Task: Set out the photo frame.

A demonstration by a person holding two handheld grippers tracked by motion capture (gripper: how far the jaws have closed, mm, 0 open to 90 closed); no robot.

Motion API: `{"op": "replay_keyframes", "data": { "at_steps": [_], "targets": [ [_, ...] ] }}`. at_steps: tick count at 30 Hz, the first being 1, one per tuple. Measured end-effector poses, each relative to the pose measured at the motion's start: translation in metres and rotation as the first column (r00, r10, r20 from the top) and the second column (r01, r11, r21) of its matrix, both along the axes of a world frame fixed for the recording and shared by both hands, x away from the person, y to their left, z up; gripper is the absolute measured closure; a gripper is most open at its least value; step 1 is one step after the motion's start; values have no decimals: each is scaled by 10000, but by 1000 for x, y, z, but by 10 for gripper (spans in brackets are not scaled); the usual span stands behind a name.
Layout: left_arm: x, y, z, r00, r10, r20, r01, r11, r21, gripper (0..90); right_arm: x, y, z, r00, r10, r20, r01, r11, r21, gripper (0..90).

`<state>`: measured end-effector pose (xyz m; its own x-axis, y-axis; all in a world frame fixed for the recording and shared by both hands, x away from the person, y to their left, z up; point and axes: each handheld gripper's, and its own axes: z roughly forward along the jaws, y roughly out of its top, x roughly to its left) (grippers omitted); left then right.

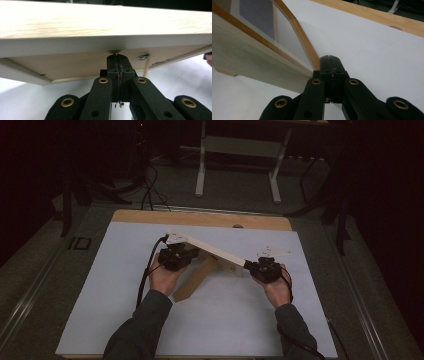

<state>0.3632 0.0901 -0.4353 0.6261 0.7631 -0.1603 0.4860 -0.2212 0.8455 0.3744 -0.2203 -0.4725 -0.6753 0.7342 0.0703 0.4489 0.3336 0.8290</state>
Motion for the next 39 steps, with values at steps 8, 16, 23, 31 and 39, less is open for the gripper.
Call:
{"op": "replay_keyframes", "data": {
  "at_steps": [8, 16, 23, 31, 39],
  "targets": [
    [-6, -13, 7, 9989, -458, 72, 457, 9989, 143, 900, -1, 1, 0, 10000, 54, -8, -54, 10000, -32, 897],
    [-8, -24, 10, 9970, -770, 53, 767, 9963, 392, 900, -3, 1, 0, 9999, 115, -24, -115, 9999, -11, 897],
    [-8, -32, 7, 9959, -908, -49, 909, 9944, 546, 900, -4, 3, 1, 9998, 219, -38, -219, 9998, -25, 897],
    [-7, -38, 4, 9948, -1010, -145, 1017, 9930, 595, 900, -7, 5, 1, 9993, 380, -36, -380, 9993, -39, 897],
    [-5, -39, 1, 9944, -1023, -245, 1038, 9923, 676, 900, -11, 8, 0, 9985, 538, -9, -538, 9985, -28, 897]
  ]
}}
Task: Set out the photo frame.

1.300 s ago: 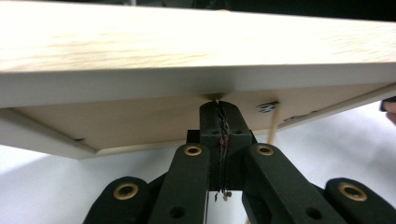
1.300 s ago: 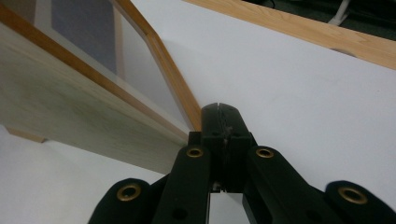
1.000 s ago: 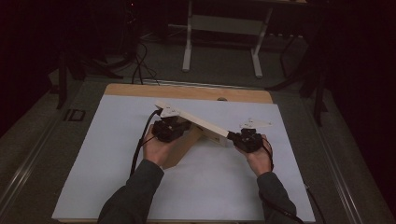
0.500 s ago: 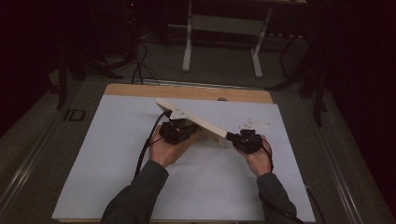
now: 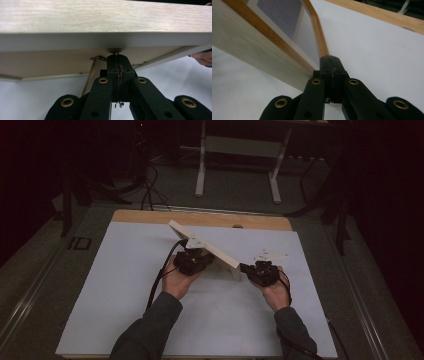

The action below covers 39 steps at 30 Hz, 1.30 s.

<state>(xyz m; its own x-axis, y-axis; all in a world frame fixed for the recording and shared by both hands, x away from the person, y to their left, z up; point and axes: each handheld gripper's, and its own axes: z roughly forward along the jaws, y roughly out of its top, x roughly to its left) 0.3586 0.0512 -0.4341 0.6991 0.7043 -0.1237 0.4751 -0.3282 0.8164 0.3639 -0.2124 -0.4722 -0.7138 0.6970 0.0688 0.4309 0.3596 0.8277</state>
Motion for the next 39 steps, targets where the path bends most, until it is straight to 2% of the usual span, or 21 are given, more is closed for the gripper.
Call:
{"op": "replay_keyframes", "data": {
  "at_steps": [9, 18, 32, 39],
  "targets": [
    [3, 2, -3, 10000, -13, 52, 12, 9999, 150, 900, -6, 7, 0, 9994, 324, 150, -322, 9994, -144, 897],
    [8, 5, -4, 9998, 183, 104, -186, 9995, 259, 900, -13, 19, 1, 9965, 770, 312, -757, 9963, -407, 897],
    [11, 11, -7, 9999, 164, 51, -166, 9989, 442, 900, -19, 35, 3, 9909, 1282, 399, -1266, 9911, -414, 898],
    [15, 14, -10, 10000, -28, -5, 28, 9999, 158, 900, -22, 42, 3, 9879, 1500, 395, -1483, 9880, -421, 898]
  ]
}}
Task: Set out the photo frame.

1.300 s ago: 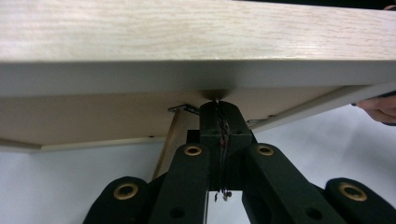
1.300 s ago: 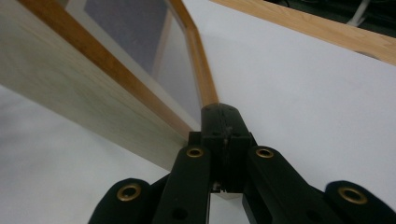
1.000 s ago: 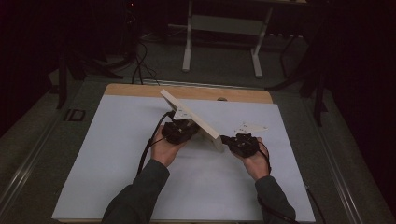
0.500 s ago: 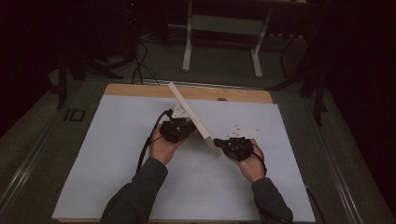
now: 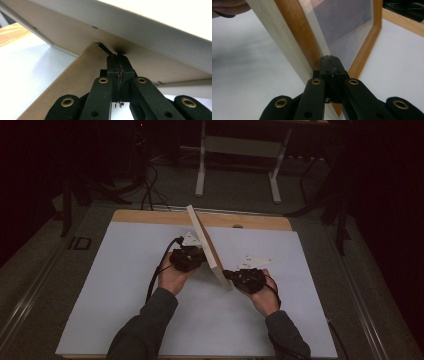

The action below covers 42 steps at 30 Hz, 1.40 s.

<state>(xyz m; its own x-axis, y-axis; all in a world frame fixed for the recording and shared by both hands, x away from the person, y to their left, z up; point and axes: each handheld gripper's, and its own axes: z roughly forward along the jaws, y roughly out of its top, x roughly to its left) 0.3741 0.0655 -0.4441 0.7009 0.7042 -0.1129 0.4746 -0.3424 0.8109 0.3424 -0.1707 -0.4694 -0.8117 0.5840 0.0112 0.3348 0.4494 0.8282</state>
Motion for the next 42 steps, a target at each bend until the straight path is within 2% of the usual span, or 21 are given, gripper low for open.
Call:
{"op": "replay_keyframes", "data": {
  "at_steps": [5, 9, 16, 19, 20, 26, 30, 32, 36, 37, 39, 42],
  "targets": [
    [3, 4, -3, 9999, -144, -18, 143, 9994, -321, 900, -1, 4, 0, 10000, 95, -31, -94, 9999, 67, 897],
    [1, 5, -6, 9996, -251, 120, 255, 9992, -321, 900, -1, 8, -1, 9997, 235, -25, -235, 9997, 74, 897],
    [-14, 7, -12, 9967, -760, 268, 770, 9962, -401, 891, -2, 12, -1, 9995, 297, -61, -296, 9995, 108, 897],
    [-21, 8, -12, 9963, -825, 223, 833, 9959, -360, 865, -3, 13, -1, 9994, 340, -58, -339, 9994, 109, 897],
    [-28, 9, -13, 9953, -957, 164, 961, 9950, -278, 865, -3, 13, -1, 9994, 342, -55, -341, 9994, 112, 897],
    [-46, 12, -14, 9959, -891, 131, 892, 9960, -64, 742, -4, 13, -1, 9994, 343, -61, -343, 9993, 114, 897],
    [-53, 11, -13, 9942, -1074, 21, 1074, 9942, -96, 653, -4, 14, -2, 9993, 383, -41, -382, 9992, 99, 897],
    [-57, 10, -12, 9930, -1178, 19, 1178, 9930, 35, 627, -4, 16, -1, 9991, 414, 3, -414, 9991, 21, 897],
    [-61, 9, -12, 9934, -1147, 73, 1148, 9933, -144, 536, -4, 16, -1, 9990, 440, -5, -440, 9990, 23, 897],
    [-62, 9, -11, 9946, -1038, 69, 1040, 9938, -381, 513, -4, 16, -1, 9990, 455, 2, -455, 9990, 15, 893],
    [-63, 7, -9, 9945, -1044, 22, 1044, 9924, -659, 486, -4, 16, -1, 9993, 378, 51, -378, 9993, -31, 848],
    [-63, 4, -7, 9947, -1026, -25, 1022, 9920, -735, 447, -2, 13, -1, 9998, 177, 111, -176, 9998, -66, 811]
  ]
}}
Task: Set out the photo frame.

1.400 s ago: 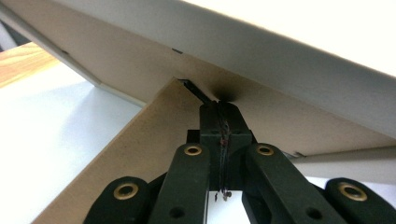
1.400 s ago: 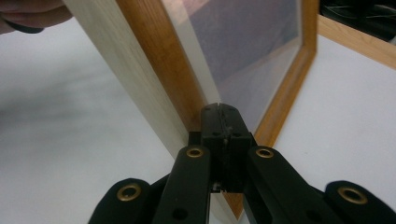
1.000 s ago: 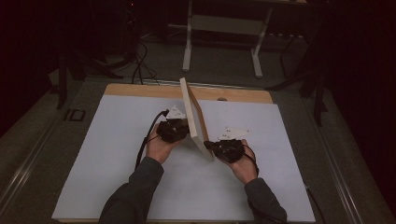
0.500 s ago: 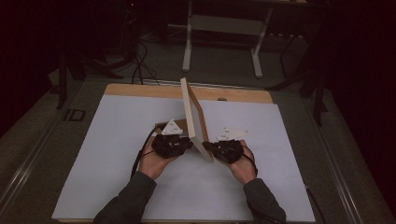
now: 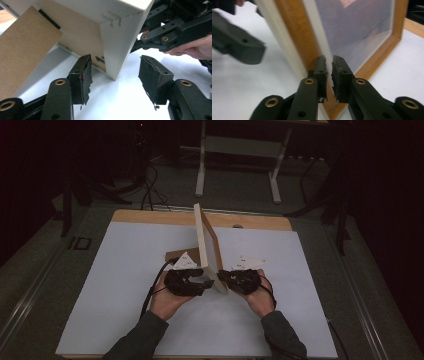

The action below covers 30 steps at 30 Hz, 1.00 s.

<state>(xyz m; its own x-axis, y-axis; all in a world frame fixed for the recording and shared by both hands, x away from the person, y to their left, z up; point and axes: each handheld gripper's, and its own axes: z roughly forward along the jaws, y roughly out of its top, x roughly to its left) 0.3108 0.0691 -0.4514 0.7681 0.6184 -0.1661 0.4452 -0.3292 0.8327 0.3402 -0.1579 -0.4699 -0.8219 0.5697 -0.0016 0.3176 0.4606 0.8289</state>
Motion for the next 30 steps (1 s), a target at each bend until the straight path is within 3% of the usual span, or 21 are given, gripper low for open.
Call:
{"op": "replay_keyframes", "data": {
  "at_steps": [7, 14, 16, 19, 26, 30],
  "targets": [
    [1, -7, 2, 9997, 238, 45, -237, 9997, -115, 433, 3, -11, -3, 9989, -475, 39, 475, 9988, -152, 797],
    [6, -21, 3, 9937, 1122, -33, -1123, 9932, -297, 376, 6, -23, -9, 9962, -865, -114, 858, 9952, -466, 774],
    [8, -24, 2, 9906, 1371, -4, -1370, 9904, -179, 363, 7, -26, -9, 9958, -906, -121, 900, 9950, -422, 774],
    [12, -27, 0, 9858, 1672, -125, -1676, 9853, -324, 349, 6, -28, -9, 9958, -910, -138, 904, 9950, -422, 774],
    [14, -29, -1, 9696, 2445, 23, -2440, 9681, -576, 337, 7, -30, -9, 9956, -918, -190, 910, 9950, -409, 773],
    [13, -30, 0, 9699, 2435, 77, -2427, 9684, -571, 376, 7, -31, -10, 9955, -917, -218, 907, 9950, -419, 773]
  ]
}}
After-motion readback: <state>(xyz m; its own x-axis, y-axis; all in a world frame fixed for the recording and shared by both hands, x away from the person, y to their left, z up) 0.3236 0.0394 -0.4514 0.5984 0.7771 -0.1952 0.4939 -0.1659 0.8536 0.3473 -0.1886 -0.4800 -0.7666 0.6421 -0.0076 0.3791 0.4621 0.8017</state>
